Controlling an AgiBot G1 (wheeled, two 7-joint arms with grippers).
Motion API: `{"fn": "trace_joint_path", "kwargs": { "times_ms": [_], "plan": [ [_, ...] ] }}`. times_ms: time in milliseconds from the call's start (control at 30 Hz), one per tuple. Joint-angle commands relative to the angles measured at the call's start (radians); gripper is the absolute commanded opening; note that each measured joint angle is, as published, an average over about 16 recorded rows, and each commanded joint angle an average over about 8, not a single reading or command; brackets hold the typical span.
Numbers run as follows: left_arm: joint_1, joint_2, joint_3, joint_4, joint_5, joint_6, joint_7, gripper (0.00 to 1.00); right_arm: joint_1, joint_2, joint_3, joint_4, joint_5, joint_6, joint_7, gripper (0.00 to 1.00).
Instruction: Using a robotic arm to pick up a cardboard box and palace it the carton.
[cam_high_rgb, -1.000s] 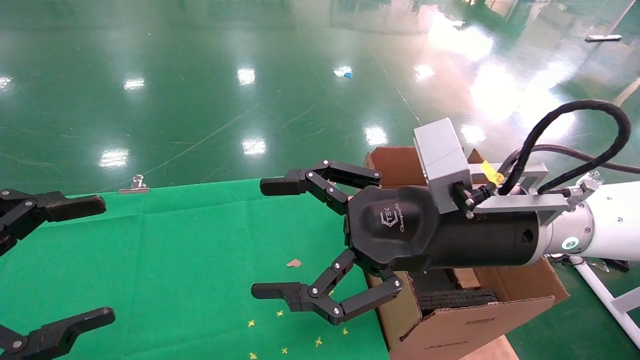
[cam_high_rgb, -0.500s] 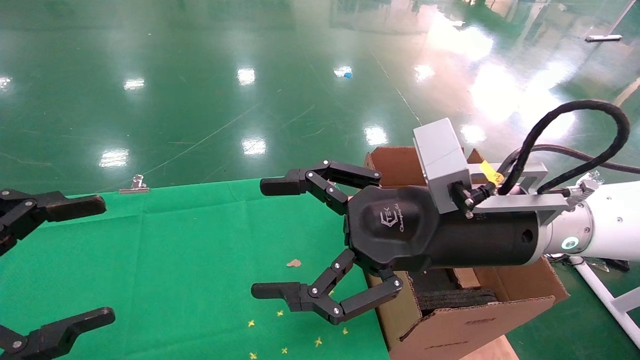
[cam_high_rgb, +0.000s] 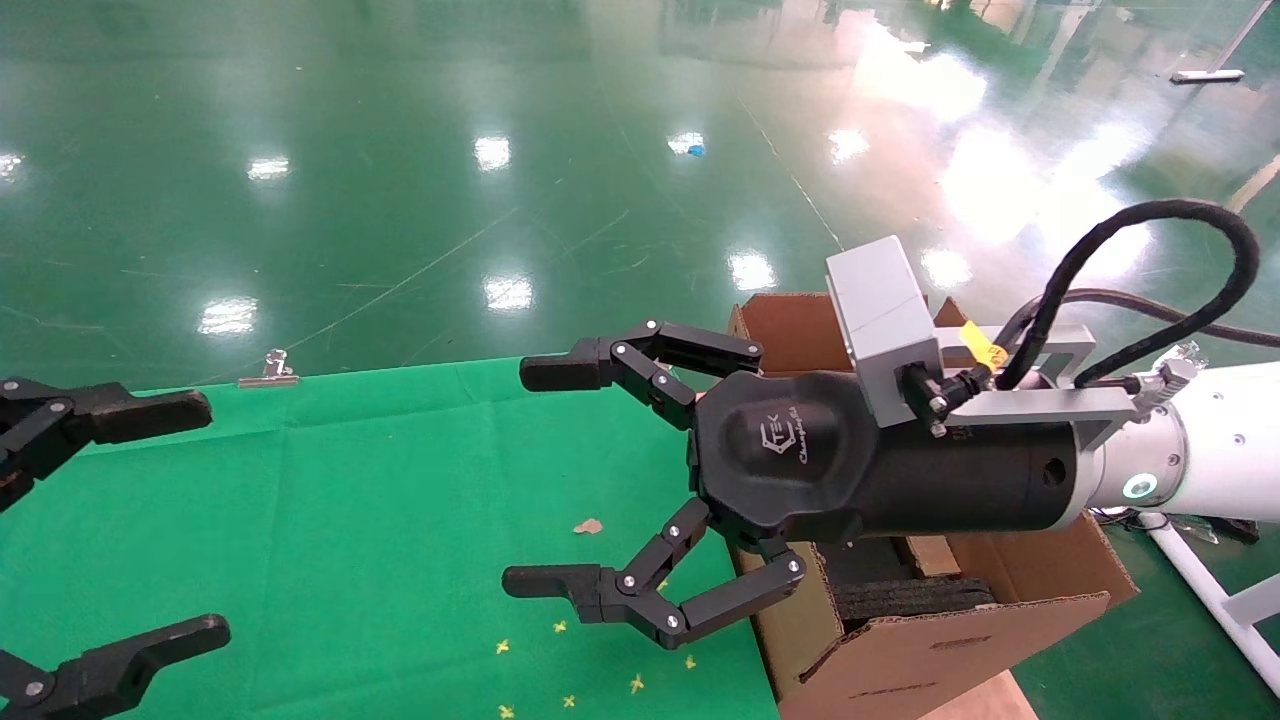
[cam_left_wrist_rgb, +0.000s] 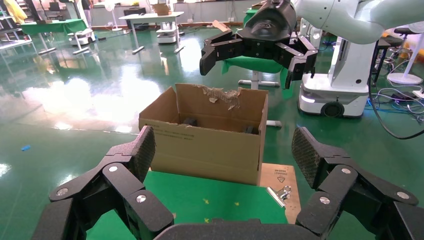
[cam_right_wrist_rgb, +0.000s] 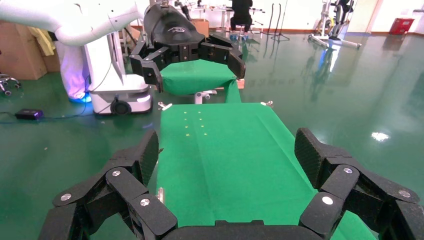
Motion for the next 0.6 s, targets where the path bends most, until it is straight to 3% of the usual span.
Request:
{"fn": "trace_joint_path", "kwargs": {
  "times_ms": [33, 600],
  "plan": [
    [0.000, 0.000, 0.000, 0.000, 0.000, 0.000, 0.000, 1.00, 0.000, 0.000, 0.000, 0.000, 0.000, 0.000, 0.000, 1.00],
    [0.000, 0.000, 0.000, 0.000, 0.000, 0.000, 0.000, 1.00, 0.000, 0.000, 0.000, 0.000, 0.000, 0.000, 0.000, 1.00]
  ]
}}
